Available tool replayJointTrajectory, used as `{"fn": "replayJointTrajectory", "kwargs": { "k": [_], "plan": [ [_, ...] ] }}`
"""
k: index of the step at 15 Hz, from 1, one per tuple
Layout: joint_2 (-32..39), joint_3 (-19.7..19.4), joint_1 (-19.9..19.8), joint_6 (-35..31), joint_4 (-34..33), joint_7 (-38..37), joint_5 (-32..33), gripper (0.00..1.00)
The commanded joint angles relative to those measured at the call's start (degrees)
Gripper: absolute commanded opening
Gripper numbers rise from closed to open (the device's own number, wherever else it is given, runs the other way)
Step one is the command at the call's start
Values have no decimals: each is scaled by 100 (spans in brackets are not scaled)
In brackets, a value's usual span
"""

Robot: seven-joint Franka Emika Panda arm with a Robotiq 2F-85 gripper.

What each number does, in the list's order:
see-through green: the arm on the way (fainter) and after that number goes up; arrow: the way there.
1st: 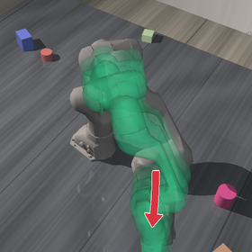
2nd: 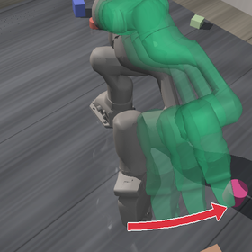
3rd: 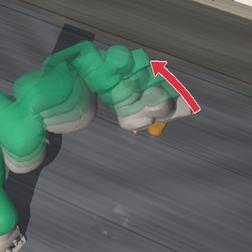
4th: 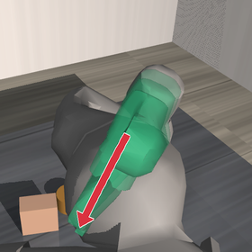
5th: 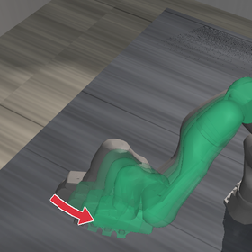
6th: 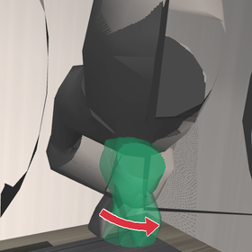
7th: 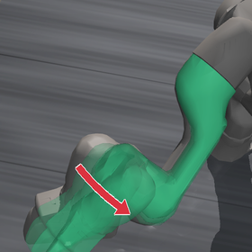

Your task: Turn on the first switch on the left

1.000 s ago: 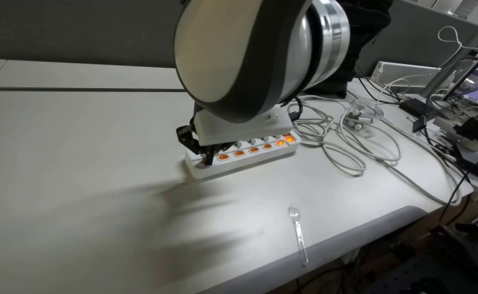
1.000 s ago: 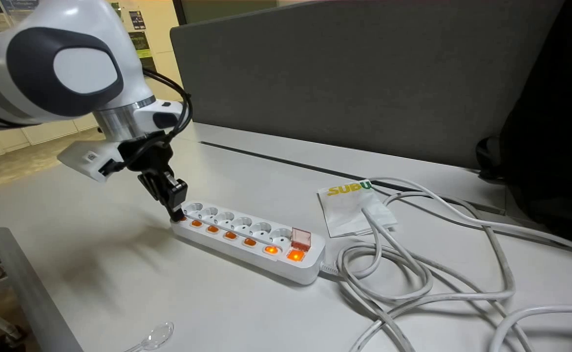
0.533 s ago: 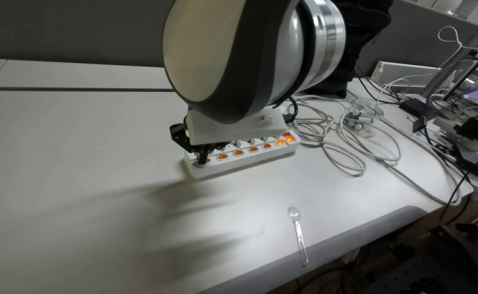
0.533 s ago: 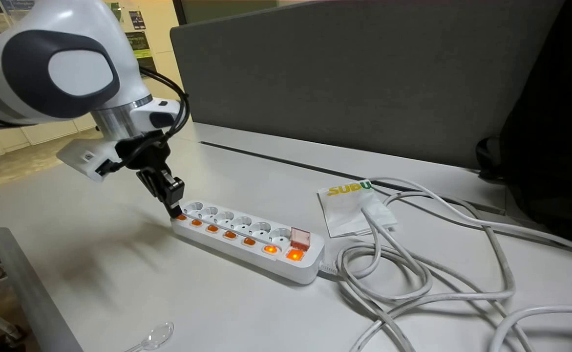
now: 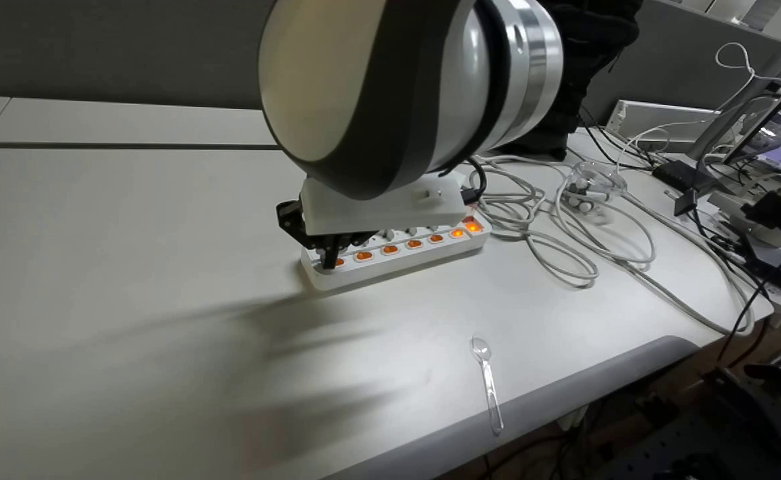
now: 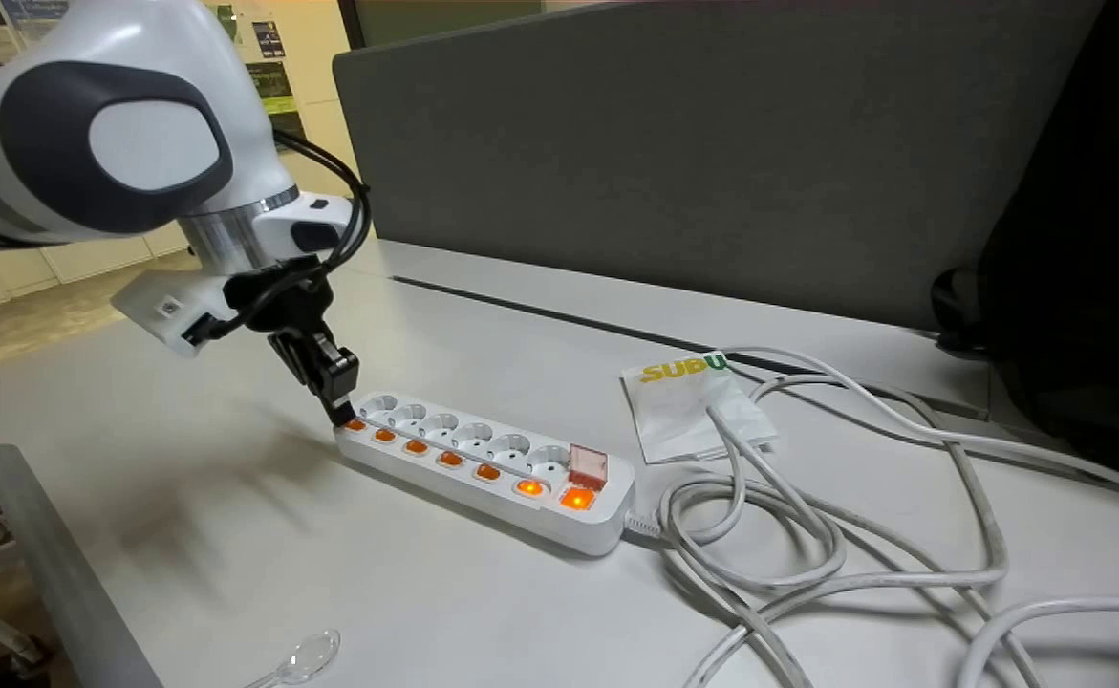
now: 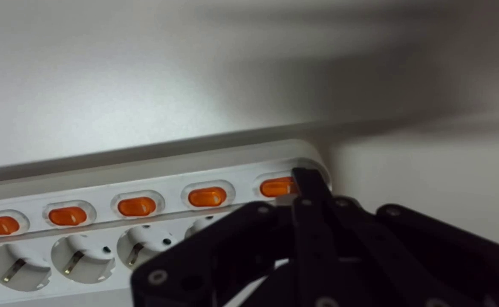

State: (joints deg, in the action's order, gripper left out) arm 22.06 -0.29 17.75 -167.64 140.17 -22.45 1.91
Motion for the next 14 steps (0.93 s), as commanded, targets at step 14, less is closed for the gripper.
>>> {"fn": "replayJointTrajectory", "kwargs": {
  "k": [14],
  "plan": [
    [476, -234, 73, -48, 24, -786, -927, 0]
  ]
}}
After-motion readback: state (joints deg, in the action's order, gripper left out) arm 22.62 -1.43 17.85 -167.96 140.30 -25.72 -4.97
